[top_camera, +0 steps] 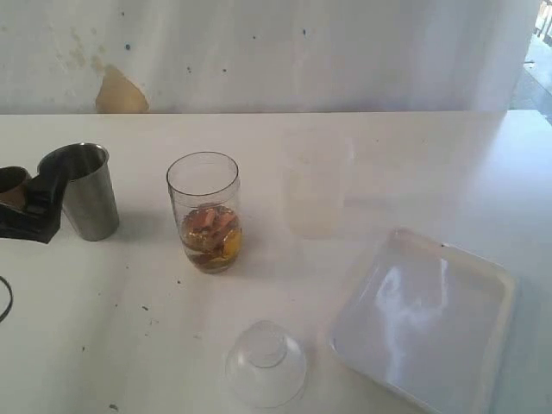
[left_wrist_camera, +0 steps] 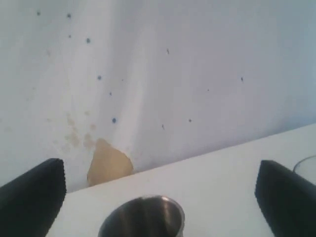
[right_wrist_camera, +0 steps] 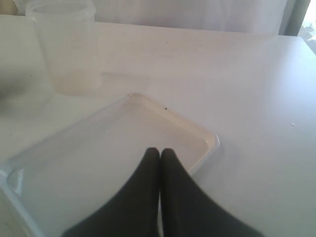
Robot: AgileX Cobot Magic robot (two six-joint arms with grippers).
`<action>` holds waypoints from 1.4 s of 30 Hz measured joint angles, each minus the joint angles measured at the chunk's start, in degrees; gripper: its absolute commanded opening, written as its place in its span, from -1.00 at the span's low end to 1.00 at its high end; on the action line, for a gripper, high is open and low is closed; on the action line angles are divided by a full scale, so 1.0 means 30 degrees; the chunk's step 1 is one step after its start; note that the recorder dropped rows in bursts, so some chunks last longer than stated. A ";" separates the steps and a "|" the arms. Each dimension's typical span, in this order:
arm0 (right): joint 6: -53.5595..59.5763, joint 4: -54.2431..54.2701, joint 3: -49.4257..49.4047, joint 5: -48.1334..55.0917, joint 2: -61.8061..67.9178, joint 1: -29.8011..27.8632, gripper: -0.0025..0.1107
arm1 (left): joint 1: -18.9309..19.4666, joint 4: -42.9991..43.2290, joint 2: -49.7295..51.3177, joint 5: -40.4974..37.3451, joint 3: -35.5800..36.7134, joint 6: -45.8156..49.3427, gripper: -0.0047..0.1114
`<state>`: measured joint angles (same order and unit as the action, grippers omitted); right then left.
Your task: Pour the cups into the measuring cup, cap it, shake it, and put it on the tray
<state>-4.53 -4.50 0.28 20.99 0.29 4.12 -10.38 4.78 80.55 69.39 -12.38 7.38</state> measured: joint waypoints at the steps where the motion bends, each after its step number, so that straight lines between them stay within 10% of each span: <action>1: 0.0000 0.0000 0.0000 0.0000 0.0000 0.0000 -0.96 | 0.0000 0.0000 -0.0315 0.0000 0.0000 0.0089 0.89; 8: 0.0000 0.0000 0.0000 0.0000 0.0000 0.0000 -0.96 | 0.0000 -0.1592 -0.3577 -0.0646 0.0026 -0.0907 0.72; 13: 0.0000 0.0000 0.0000 0.0000 0.0000 0.0000 -0.96 | 0.0000 -0.2030 -0.7270 -0.3528 0.0026 -0.0986 -0.90; 25: 0.0000 0.0000 0.0000 0.0000 0.0000 0.0000 -0.96 | 0.0000 -0.2331 -1.7657 -1.8478 0.0026 -0.1484 -0.92; 42: 0.0000 0.0000 0.0000 0.0000 0.0000 0.0000 -0.96 | 0.0000 -0.2375 -2.2582 -2.7588 -0.2090 -0.2829 -0.92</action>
<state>-4.53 -4.50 0.28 20.99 0.29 4.12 -10.38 -2.35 12.80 -13.38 -18.65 -1.11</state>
